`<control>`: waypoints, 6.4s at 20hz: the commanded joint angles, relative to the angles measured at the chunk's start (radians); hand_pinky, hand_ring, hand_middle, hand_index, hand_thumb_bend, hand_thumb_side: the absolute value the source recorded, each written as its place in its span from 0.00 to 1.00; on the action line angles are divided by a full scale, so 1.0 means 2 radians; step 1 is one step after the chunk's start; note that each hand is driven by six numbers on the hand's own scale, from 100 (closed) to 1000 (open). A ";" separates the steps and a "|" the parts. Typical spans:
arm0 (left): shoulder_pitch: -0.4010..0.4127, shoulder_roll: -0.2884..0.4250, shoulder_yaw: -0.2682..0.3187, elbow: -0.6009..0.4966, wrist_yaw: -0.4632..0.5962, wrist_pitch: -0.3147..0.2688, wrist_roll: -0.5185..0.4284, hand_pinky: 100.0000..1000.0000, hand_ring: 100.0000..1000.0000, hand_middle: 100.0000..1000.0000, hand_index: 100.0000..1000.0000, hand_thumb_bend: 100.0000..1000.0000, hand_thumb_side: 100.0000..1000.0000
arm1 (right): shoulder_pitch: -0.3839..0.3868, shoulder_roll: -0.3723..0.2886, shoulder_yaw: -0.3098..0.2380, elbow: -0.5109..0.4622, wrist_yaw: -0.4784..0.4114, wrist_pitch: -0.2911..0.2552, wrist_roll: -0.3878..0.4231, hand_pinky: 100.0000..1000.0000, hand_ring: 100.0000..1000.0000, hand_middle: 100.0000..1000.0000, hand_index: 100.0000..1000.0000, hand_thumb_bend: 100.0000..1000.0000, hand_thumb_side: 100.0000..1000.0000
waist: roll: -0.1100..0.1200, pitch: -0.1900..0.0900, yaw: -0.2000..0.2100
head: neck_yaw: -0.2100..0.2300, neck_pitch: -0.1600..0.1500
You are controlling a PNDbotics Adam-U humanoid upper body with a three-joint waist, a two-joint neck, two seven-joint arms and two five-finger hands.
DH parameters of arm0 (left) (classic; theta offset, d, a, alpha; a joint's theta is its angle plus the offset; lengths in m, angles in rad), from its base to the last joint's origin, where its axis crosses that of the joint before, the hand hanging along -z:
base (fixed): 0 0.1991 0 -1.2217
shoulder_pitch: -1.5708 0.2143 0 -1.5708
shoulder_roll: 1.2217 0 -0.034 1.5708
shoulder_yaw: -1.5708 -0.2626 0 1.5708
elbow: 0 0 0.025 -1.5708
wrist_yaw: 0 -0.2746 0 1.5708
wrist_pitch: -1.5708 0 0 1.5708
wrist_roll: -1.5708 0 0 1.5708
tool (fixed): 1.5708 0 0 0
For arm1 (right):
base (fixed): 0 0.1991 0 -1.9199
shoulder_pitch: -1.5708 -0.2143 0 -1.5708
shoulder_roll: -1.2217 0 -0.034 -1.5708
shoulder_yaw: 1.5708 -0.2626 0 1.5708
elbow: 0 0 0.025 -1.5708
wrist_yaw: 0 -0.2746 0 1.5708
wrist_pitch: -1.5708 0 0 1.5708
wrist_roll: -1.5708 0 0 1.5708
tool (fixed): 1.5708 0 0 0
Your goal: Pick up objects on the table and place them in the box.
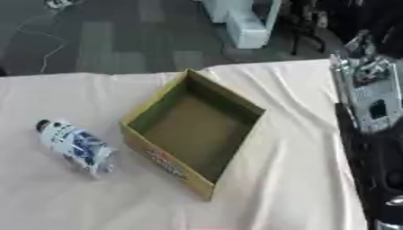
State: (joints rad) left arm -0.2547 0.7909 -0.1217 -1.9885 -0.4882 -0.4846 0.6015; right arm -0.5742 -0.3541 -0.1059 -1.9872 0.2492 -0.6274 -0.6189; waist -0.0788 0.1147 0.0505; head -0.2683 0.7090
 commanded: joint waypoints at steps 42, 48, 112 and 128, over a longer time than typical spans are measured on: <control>-0.115 0.142 -0.090 0.210 -0.305 -0.004 -0.373 0.79 0.84 0.50 0.73 0.36 0.76 | -0.033 -0.004 0.005 -0.006 -0.019 -0.140 -0.144 0.31 0.25 0.38 0.41 0.00 0.99 | 0.027 -0.002 -0.045 | 0.067 -0.011; -0.148 0.129 -0.112 0.248 -0.347 -0.027 -0.404 0.79 0.86 0.55 0.77 0.37 0.71 | -0.036 -0.003 0.006 -0.006 -0.020 -0.140 -0.144 0.31 0.25 0.38 0.41 0.00 0.99 | 0.029 -0.002 -0.050 | 0.070 -0.003; -0.255 0.070 -0.170 0.237 -0.077 -0.010 -0.605 0.69 0.81 0.91 0.80 0.59 0.49 | -0.079 0.019 0.008 -0.006 -0.048 -0.140 -0.144 0.32 0.25 0.38 0.41 0.00 0.98 | 0.038 0.022 -0.075 | 0.050 -0.016; -0.247 0.067 -0.168 0.268 -0.115 -0.024 -0.579 0.69 0.80 0.89 0.77 0.57 0.50 | -0.088 0.024 0.006 -0.006 -0.056 -0.140 -0.144 0.32 0.25 0.38 0.40 0.00 0.98 | 0.039 0.028 -0.079 | 0.047 -0.025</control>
State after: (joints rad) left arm -0.7386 0.9078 -0.4706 -1.4513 -0.7126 -0.5262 -0.5554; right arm -0.7227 -0.3006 -0.0880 -1.9872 0.1403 -0.6274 -0.6189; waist -0.0020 0.1835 -0.1040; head -0.1597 0.6728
